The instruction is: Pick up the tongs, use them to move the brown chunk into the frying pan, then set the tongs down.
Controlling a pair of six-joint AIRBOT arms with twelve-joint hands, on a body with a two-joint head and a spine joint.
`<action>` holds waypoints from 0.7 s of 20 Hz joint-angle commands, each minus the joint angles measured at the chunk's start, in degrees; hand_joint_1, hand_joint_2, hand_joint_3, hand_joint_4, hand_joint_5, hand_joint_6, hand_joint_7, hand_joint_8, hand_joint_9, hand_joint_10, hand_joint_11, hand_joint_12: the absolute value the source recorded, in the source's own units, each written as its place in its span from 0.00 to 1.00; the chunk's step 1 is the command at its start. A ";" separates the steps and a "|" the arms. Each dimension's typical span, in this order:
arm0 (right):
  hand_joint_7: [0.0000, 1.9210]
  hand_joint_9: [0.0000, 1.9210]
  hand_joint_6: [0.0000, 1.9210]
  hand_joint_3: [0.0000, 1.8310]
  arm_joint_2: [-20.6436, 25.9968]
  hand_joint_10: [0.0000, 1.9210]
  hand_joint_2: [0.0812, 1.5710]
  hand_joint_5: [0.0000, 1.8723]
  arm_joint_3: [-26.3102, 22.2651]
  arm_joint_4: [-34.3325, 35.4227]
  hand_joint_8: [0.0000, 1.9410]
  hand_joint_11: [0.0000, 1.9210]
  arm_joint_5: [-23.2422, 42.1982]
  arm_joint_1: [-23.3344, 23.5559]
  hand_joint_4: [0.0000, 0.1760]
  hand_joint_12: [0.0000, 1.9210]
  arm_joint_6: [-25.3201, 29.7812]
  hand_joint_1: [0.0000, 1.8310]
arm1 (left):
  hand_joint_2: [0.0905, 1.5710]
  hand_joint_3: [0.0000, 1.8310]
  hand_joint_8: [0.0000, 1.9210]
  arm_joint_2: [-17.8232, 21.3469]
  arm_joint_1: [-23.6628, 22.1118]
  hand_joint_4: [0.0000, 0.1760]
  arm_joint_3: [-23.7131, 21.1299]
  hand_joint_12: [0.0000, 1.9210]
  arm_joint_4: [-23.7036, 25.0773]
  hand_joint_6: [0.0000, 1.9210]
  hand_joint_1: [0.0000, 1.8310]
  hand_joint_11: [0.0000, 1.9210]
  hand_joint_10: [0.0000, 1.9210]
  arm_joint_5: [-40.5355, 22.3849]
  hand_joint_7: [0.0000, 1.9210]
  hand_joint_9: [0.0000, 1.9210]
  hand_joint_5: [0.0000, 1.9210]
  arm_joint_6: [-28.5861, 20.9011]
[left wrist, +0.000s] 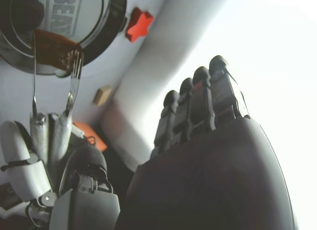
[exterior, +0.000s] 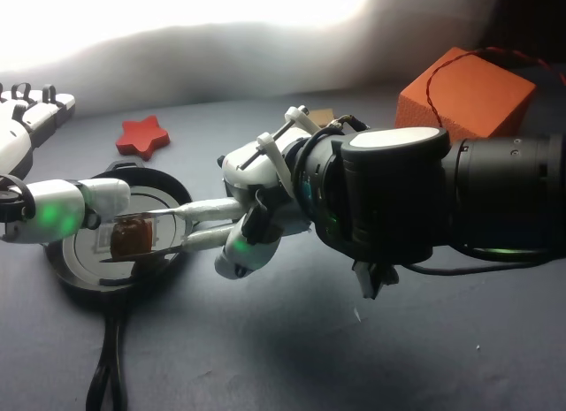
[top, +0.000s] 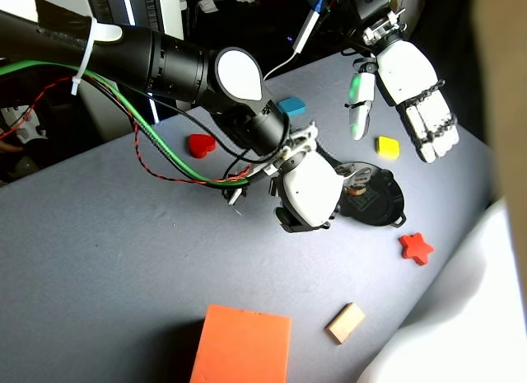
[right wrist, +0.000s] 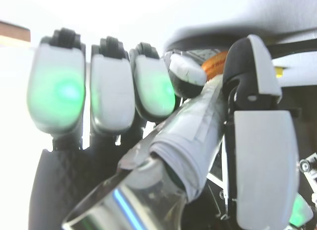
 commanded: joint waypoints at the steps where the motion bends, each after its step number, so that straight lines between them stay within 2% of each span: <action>1: 0.73 0.76 0.93 0.00 0.22 1.00 0.93 0.61 0.08 -2.91 0.93 0.72 1.85 0.42 1.00 1.00 0.42 0.34 | 0.74 0.00 0.00 0.75 -0.81 0.09 0.33 0.00 2.94 0.00 0.00 0.00 0.00 -4.27 0.00 0.00 0.00 0.05; 2: 0.71 0.74 0.92 0.00 0.23 1.00 0.93 0.60 0.08 -2.91 0.92 0.71 1.92 0.34 0.97 1.00 0.42 0.32 | 0.74 0.00 0.00 0.75 -0.93 0.07 0.39 0.00 2.94 0.00 0.00 0.01 0.00 -4.08 0.00 0.00 0.00 0.09; 3: 0.69 0.72 0.91 0.00 0.27 1.00 0.95 0.56 0.07 -2.91 0.90 0.68 1.92 0.31 0.00 1.00 0.42 0.30 | 0.73 0.00 0.00 0.75 -1.00 0.12 0.44 0.00 2.94 0.00 0.00 0.00 0.00 -3.89 0.00 0.00 0.00 0.10; 5: 0.67 0.69 0.83 0.00 0.34 0.98 0.96 0.52 0.07 -2.91 0.85 0.65 1.92 0.27 0.00 1.00 0.48 0.27 | 0.74 0.00 0.00 0.75 -1.12 0.09 0.46 0.00 2.93 0.00 0.00 0.00 0.00 -3.79 0.00 0.00 0.00 0.10; 6: 0.66 0.67 0.76 0.00 0.37 0.97 0.95 0.50 0.06 -2.91 0.82 0.62 1.92 0.21 0.00 1.00 0.48 0.27 | 0.74 0.00 0.00 0.75 -1.18 0.09 0.45 0.00 2.93 0.00 0.00 0.00 0.00 -3.75 0.00 0.00 0.00 0.10; 8: 0.64 0.64 0.69 0.00 0.47 0.95 0.95 0.47 0.06 -2.91 0.79 0.58 1.93 0.12 0.00 1.00 0.47 0.26 | 0.73 0.00 0.00 0.75 -1.26 0.10 0.45 0.00 2.93 0.00 0.00 0.00 0.00 -3.74 0.00 0.00 0.00 0.10; 12: 0.63 0.63 0.61 0.00 0.66 0.89 0.93 0.47 0.05 -2.91 0.72 0.53 1.98 -0.07 0.00 1.00 0.57 0.29 | 0.74 0.00 0.00 0.75 -1.26 0.15 0.49 0.00 2.93 0.00 0.00 0.00 0.00 -3.73 0.00 0.00 0.00 0.10; 14: 0.62 0.61 0.60 0.00 0.84 0.88 0.92 0.45 -0.06 -2.91 0.70 0.51 2.00 -0.18 0.00 1.00 0.75 0.30 | 0.74 0.00 0.00 0.75 -1.29 0.11 0.52 0.00 2.93 0.00 0.00 0.00 0.00 -3.74 0.00 0.00 0.00 0.11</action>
